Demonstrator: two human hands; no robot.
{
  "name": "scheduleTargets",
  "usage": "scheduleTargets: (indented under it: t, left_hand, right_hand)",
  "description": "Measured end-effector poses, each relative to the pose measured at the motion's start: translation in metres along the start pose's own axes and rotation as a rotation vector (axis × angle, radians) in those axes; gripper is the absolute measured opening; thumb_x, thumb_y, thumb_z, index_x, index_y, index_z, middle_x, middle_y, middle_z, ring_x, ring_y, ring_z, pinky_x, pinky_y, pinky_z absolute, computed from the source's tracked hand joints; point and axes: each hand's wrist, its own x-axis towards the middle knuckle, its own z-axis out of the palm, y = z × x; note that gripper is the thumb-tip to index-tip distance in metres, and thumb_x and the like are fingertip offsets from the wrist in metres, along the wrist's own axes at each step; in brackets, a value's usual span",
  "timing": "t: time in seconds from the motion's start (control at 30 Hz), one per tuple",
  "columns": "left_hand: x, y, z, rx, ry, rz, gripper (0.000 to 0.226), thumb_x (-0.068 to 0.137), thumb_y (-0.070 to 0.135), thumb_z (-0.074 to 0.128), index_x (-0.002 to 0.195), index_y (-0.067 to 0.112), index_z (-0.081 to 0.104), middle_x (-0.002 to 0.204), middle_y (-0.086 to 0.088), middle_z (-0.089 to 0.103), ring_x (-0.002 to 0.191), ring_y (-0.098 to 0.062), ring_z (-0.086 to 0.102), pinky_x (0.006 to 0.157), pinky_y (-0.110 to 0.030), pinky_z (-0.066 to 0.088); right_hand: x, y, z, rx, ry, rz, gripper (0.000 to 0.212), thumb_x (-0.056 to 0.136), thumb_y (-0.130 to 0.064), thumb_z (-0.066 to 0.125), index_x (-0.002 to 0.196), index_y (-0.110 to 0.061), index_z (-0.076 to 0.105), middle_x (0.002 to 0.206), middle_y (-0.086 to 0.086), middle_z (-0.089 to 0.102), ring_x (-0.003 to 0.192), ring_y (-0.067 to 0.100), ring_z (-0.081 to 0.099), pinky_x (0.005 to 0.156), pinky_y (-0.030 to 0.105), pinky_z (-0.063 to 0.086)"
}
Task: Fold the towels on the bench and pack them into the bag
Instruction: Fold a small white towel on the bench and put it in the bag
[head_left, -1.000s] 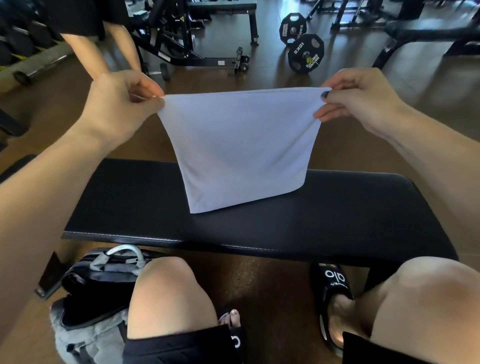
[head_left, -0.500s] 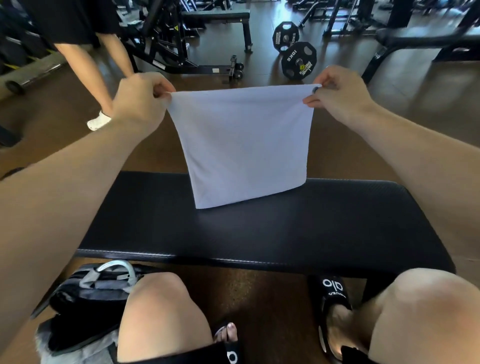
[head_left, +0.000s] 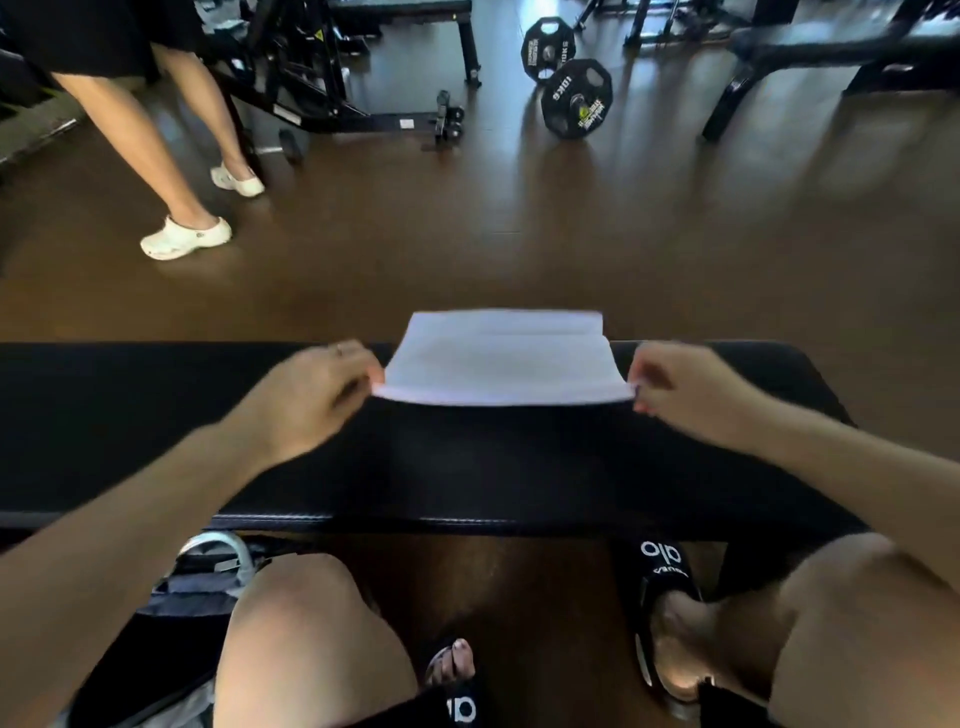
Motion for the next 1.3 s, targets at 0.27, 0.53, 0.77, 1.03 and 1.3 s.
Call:
scheduleTargets:
  t: [0.27,0.53,0.77,1.03,1.3]
  left_hand:
    - [-0.039,0.004,0.048,0.148,-0.230,0.168,0.021,0.090,0.014,0.067,0.098,0.032,0.059,0.093,0.018,0.057,0.084,-0.007,0.058,0.090,-0.017,0.036]
    - [-0.046,0.014,0.042,0.168,-0.355,0.203,0.018,0.093,0.020,0.057,0.094,0.038,0.057,0.094,0.022,0.056,0.088,-0.002,0.053,0.092,-0.014,0.034]
    - [-0.040,0.030,0.026,0.141,-0.532,0.071,0.018,0.087,0.039,0.054,0.088,0.049,0.038,0.091,0.023,0.050,0.083,0.002,0.048,0.083,-0.020,0.043]
    - [0.065,0.055,0.072,0.068,-0.215,-0.333,0.059,0.107,0.046,0.025,0.161,0.025,0.017,0.167,-0.001,0.019,0.152,-0.022,0.022,0.124,-0.038,0.018]
    - [0.070,0.038,0.122,0.088,-0.337,-0.545,0.068,0.101,0.060,0.009,0.160,0.033,-0.012,0.167,0.007,-0.021,0.153,-0.010,-0.022,0.125,-0.040,-0.009]
  right_hand:
    - [-0.030,0.003,0.031,-0.345,-0.388,-0.098,0.012,0.089,-0.013,0.048,0.088,-0.023,0.055,0.096,-0.010,0.049,0.087,0.016,0.054,0.079,0.035,0.049]
    - [-0.048,-0.009,0.034,-0.377,-0.544,-0.079,0.013,0.091,-0.017,0.048,0.083,-0.027,0.052,0.094,-0.011,0.047,0.085,0.011,0.052,0.075,0.029,0.049]
    - [-0.046,-0.022,0.016,-0.397,-0.687,-0.042,0.010,0.083,-0.034,0.062,0.092,-0.029,0.059,0.097,-0.011,0.054,0.087,0.011,0.056,0.080,0.034,0.055]
    - [0.040,-0.056,0.063,-0.281,-0.169,-0.043,0.056,0.105,-0.041,0.032,0.158,-0.022,0.023,0.160,0.003,0.030,0.147,0.024,0.027,0.118,0.039,0.024]
    - [0.036,-0.013,0.123,-0.305,0.017,0.256,0.068,0.104,-0.050,0.011,0.161,-0.015,-0.002,0.169,0.003,-0.007,0.155,0.019,-0.010,0.125,0.039,-0.006]
